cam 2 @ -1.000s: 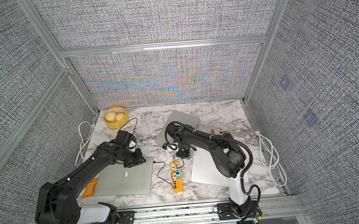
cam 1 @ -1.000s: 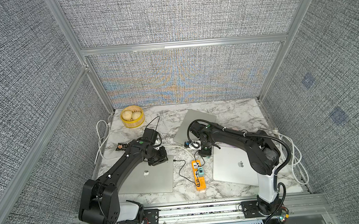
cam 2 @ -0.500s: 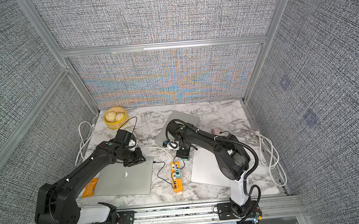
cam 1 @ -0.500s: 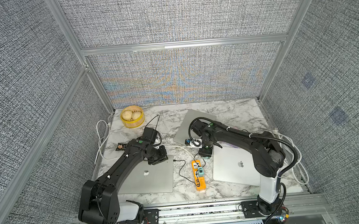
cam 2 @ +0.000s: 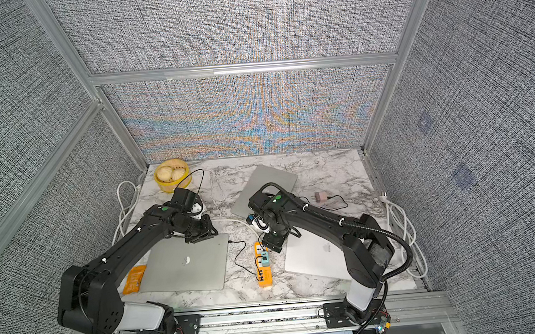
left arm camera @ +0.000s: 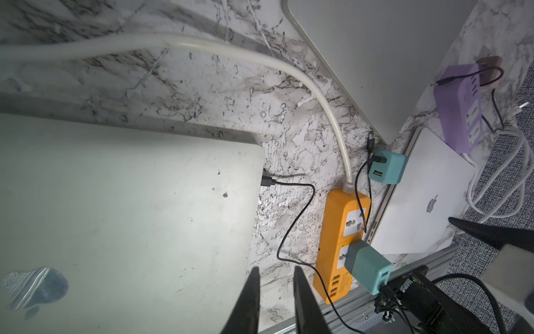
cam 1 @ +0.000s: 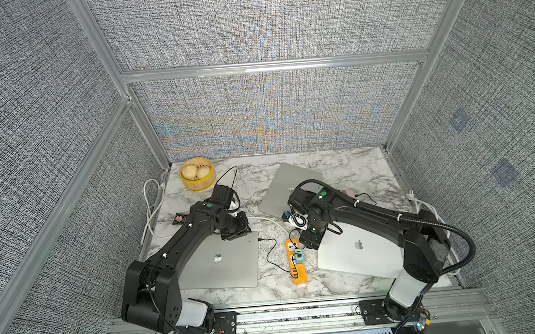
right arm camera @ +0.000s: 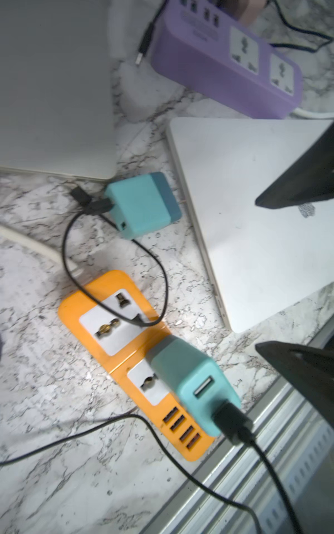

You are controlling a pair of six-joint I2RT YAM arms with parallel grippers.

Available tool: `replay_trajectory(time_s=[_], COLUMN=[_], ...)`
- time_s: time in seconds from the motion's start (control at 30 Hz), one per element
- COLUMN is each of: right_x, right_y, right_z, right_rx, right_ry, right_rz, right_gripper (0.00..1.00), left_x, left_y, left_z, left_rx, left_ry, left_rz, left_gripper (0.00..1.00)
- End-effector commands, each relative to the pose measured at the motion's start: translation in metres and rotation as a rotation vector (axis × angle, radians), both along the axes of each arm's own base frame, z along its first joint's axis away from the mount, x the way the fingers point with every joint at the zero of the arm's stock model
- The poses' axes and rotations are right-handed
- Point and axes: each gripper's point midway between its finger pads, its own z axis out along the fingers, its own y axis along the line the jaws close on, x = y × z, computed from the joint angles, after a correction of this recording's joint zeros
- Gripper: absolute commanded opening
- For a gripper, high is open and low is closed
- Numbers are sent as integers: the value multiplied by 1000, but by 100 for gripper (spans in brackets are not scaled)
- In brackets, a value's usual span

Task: Unplug the laptop charger
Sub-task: Place the plug at the center of the board, then adjust the socket at the center of the board.

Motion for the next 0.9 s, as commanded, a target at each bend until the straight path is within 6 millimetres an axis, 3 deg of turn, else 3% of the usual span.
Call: replay_trajectory(time_s=[0.0,0.1,0.3,0.87], right_x=[-4,-7,-20,-21], right_y=[-27,-46,-29,31], right_z=[7,2,-22,-50], right_rx=[-110,-221,-132,-5], right_ry=[-7,24,81,186], right_rz=[-237,-414,-580,-509], right_gripper=[76,75,75,75], left_x=[0,-1,-6,-14], left_y=[-5,-6,-5,4], left_z=[3,1,-2,-1], left_rx=[-26,-34,-30,-7], left_ry=[-2,2,15,15], left_rz=[-39,-48,-68,-44], left_gripper=[22,22,22,22])
